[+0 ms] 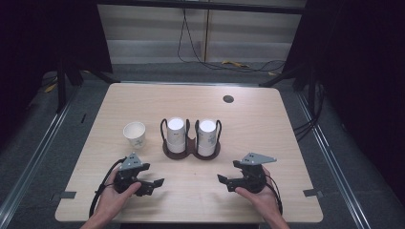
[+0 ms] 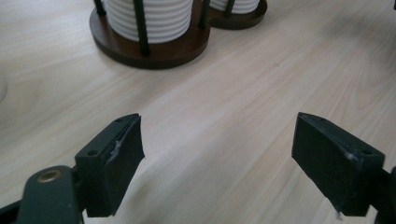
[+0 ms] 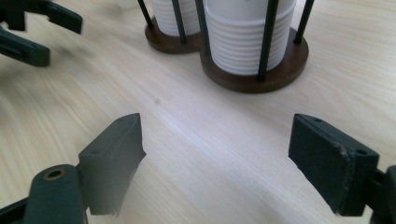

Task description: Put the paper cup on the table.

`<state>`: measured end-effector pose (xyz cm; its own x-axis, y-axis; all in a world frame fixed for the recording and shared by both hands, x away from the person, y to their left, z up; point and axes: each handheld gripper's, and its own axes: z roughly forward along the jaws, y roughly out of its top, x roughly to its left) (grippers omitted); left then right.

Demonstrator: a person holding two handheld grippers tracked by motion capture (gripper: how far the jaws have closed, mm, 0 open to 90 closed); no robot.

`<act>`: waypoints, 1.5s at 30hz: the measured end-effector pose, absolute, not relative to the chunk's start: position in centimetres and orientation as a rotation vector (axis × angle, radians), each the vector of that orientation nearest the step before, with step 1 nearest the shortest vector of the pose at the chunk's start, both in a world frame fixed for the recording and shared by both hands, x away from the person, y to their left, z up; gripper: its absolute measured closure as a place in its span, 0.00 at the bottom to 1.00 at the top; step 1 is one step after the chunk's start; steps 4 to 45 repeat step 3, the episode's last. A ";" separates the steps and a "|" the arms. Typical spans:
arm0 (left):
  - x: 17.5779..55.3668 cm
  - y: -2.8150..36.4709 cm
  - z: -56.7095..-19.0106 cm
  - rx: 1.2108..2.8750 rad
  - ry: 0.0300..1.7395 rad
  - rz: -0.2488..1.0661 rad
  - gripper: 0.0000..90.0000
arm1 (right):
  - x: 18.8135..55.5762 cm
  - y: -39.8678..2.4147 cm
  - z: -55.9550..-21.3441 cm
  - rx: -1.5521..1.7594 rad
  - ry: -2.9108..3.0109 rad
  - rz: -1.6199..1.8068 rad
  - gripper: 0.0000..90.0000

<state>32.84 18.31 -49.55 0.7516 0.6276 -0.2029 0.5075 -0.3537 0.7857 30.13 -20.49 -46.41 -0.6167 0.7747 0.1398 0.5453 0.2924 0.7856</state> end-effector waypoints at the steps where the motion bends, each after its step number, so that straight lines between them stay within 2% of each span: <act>1: 32.9 18.6 -49.7 2.014 0.872 0.152 0.18 | 30.0 -20.4 -46.5 1.199 2.295 1.217 0.19; 45: 33.0 18.8 -50.0 2.020 0.888 0.164 0.18 | 29.9 -20.3 -46.8 1.209 2.293 1.208 0.19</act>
